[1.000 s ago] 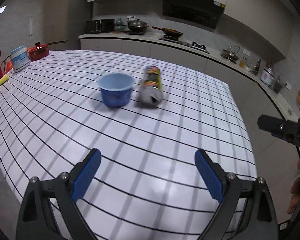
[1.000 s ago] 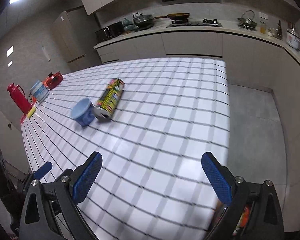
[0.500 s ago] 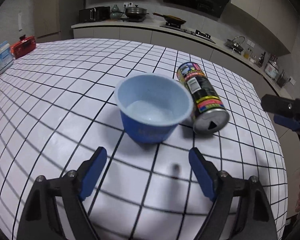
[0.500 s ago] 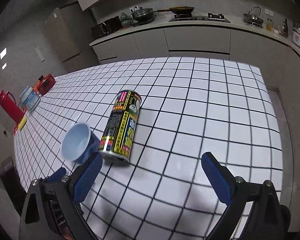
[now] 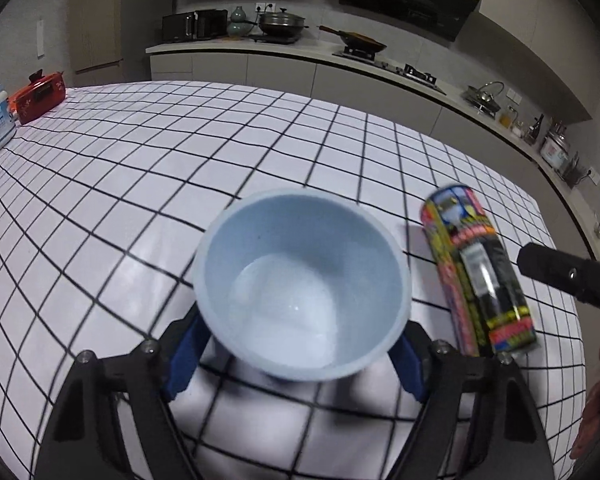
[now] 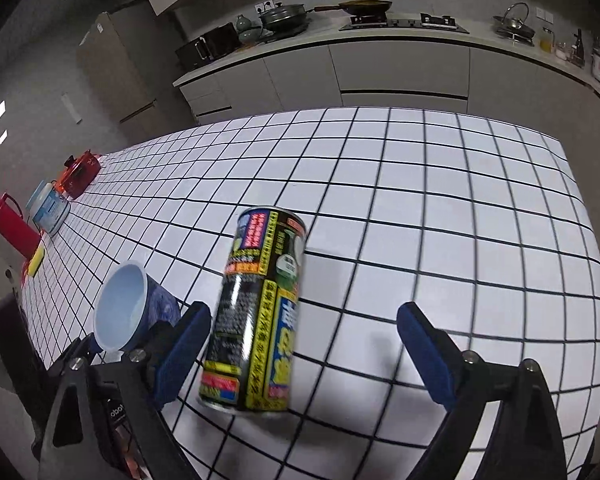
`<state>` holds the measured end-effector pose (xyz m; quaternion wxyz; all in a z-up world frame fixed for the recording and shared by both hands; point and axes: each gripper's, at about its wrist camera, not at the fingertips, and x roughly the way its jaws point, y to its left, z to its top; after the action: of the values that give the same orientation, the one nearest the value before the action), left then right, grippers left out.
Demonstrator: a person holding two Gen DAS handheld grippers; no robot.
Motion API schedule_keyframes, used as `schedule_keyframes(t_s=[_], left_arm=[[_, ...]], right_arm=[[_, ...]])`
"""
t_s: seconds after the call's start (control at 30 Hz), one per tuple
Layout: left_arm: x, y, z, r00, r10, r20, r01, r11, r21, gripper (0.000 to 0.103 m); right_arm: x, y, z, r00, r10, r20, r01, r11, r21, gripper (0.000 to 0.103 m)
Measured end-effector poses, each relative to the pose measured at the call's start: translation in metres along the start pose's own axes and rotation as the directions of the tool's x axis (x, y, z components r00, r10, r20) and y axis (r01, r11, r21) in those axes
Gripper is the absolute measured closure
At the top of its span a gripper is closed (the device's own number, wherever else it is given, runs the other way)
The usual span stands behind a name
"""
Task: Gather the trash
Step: 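Grasp the blue-patterned bowl with left tool while right tool grasps the coconut can, then lift the bowl and coconut can and carry them over the bin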
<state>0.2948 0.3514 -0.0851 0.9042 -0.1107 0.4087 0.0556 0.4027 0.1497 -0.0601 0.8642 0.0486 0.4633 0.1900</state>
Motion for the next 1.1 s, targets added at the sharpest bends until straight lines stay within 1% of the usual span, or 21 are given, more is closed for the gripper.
schedule_keyframes(t_s=[0.07,0.1,0.13,0.17,0.27,0.33,0.4,0.43,0.47,0.6,0.7,0.83,1.1], left_arm=[[0.002,0.005,0.003,1.0,0.0,-0.001,0.0,1.0,-0.005,0.024],[0.002,0.007,0.004,1.0,0.001,0.001,-0.001,1.0,-0.006,0.024],[0.003,0.01,0.005,1.0,0.001,0.0,-0.001,1.0,-0.01,0.024],[0.004,0.012,0.007,1.0,0.0,-0.001,0.0,1.0,-0.017,0.024],[0.006,0.016,0.01,1.0,0.001,-0.001,-0.001,1.0,-0.027,0.024],[0.009,0.015,0.013,1.0,-0.004,-0.007,0.004,1.0,-0.017,0.024],[0.013,0.014,0.016,1.0,-0.005,-0.019,0.005,1.0,-0.01,0.025],[0.012,0.015,0.016,1.0,-0.006,-0.015,0.006,1.0,-0.009,0.025],[0.012,0.015,0.016,1.0,-0.013,-0.015,0.013,1.0,-0.009,0.026],[0.007,0.013,0.015,0.999,-0.032,0.012,0.032,0.999,-0.003,0.026],[-0.001,0.006,0.011,0.999,-0.039,0.03,0.038,0.999,0.015,0.026],[-0.011,-0.003,0.005,0.998,-0.06,0.037,0.059,0.998,0.028,0.026],[-0.042,-0.045,-0.01,0.993,-0.101,0.055,0.096,0.992,0.082,0.026]], right_arm=[[0.01,0.006,0.004,1.0,0.005,-0.014,-0.005,1.0,-0.007,0.017],[0.014,0.008,0.005,1.0,0.009,-0.023,-0.009,1.0,-0.007,0.02],[0.021,0.01,0.007,0.999,0.018,-0.035,-0.018,1.0,-0.006,0.026],[0.025,0.012,0.008,0.999,0.02,-0.043,-0.02,1.0,-0.008,0.028],[0.038,0.019,0.009,0.997,0.029,-0.075,-0.03,1.0,-0.009,0.03],[0.043,0.021,0.008,0.995,0.032,-0.094,-0.033,0.999,-0.008,0.03],[0.05,0.02,0.005,0.99,0.046,-0.135,-0.045,0.999,0.007,0.03],[0.047,0.02,0.004,0.991,0.046,-0.124,-0.047,0.999,-0.002,0.034],[0.046,0.019,0.004,0.99,0.067,-0.126,-0.067,0.998,0.005,0.048],[0.037,0.01,-0.001,0.991,0.064,-0.116,-0.061,0.998,0.031,0.048],[0.025,0.004,-0.005,0.993,0.055,-0.101,-0.052,0.998,0.029,0.048],[0.006,-0.006,-0.01,0.996,0.039,-0.077,-0.037,0.999,0.022,0.048],[-0.046,-0.038,-0.024,1.0,0.007,-0.03,-0.006,0.999,0.033,0.048]])
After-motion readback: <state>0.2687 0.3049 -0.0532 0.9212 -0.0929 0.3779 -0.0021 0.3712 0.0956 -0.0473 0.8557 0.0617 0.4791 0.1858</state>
